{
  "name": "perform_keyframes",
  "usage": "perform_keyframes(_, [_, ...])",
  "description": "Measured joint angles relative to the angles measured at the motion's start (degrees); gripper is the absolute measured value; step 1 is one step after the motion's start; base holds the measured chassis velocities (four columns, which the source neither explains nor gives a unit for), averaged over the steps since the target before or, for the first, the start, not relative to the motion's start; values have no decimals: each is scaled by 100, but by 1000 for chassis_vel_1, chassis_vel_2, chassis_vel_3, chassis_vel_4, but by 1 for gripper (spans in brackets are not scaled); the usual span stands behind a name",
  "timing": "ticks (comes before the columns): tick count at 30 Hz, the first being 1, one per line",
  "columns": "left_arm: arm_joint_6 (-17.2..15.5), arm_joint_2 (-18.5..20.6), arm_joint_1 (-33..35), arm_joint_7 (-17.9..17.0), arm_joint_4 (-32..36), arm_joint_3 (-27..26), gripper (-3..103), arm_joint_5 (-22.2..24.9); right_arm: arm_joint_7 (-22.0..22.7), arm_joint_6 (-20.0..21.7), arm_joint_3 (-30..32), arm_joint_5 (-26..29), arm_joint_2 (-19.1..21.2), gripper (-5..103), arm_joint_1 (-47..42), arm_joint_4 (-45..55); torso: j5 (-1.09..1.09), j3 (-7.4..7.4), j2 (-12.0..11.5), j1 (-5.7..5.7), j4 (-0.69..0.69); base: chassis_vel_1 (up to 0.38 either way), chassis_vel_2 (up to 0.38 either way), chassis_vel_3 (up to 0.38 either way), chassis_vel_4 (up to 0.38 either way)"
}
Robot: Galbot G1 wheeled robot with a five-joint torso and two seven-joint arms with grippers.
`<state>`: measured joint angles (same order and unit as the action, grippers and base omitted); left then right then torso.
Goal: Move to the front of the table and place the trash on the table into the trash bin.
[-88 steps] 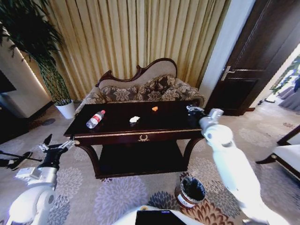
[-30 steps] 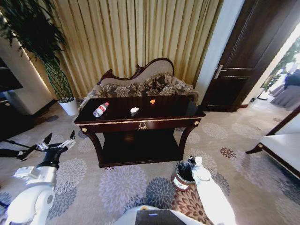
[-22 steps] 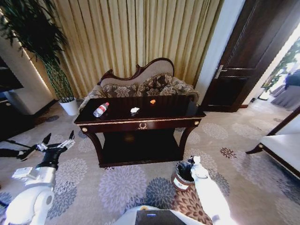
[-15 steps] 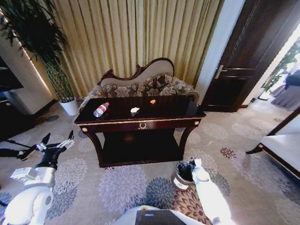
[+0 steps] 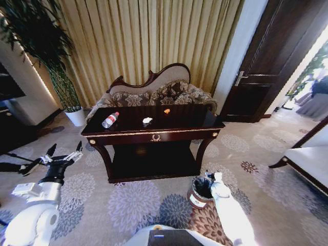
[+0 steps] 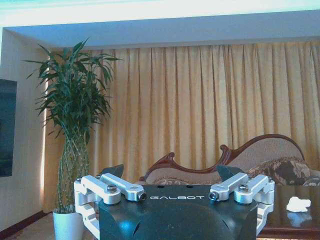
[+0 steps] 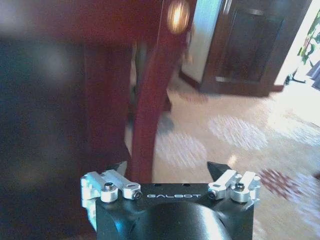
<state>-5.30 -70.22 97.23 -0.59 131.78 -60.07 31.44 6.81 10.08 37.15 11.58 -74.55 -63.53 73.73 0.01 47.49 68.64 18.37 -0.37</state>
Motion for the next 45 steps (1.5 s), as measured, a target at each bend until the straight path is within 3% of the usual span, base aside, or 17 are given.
perform_keyframes(2, [-5, -5, -9, -1, 4, 8, 100, -1, 1, 93, 30, 532, 70, 97, -246, 825, 0, 0, 0, 0, -2, 0, 0, 0, 0])
perform_keyframes(3, [-5, -5, -9, -1, 4, 8, 100, -1, 1, 93, 30, 532, 70, 97, -246, 825, 0, 0, 0, 0, -2, 0, 0, 0, 0])
perform_keyframes(6, [-21, -13, -18, -7, 28, 29, 100, -23, 2, 357, 128, 1157, 196, 100, -600, 2317, -3, -1, 1, 0, 0, 0, 0, 0, 0])
perform_keyframes(15, [-33, -49, -14, -17, 78, 33, 100, -41, 2, 1038, 144, 2046, 538, 100, -793, 4776, -2, -1, 1, 0, 0, 0, 0, 0, 0])
perform_keyframes(19, [-36, -52, -13, -18, 79, 26, 100, -43, 2, 1210, -4, 2080, 614, 100, -753, 5130, -2, -1, 1, 0, 0, 0, 0, 0, 0])
perform_keyframes(31, [-37, -22, -22, -20, 66, -9, 100, -39, 0, 1205, -240, 1829, 584, 100, -776, 5101, -1, -1, 1, -1, -1, -20, 19, 14, -22])
perform_keyframes(45, [-60, -27, -11, -21, 85, -21, 100, -36, 0, 1180, -364, 1731, 571, 100, -807, 5096, -1, 1, -1, 2, 0, -192, 187, 191, -180])
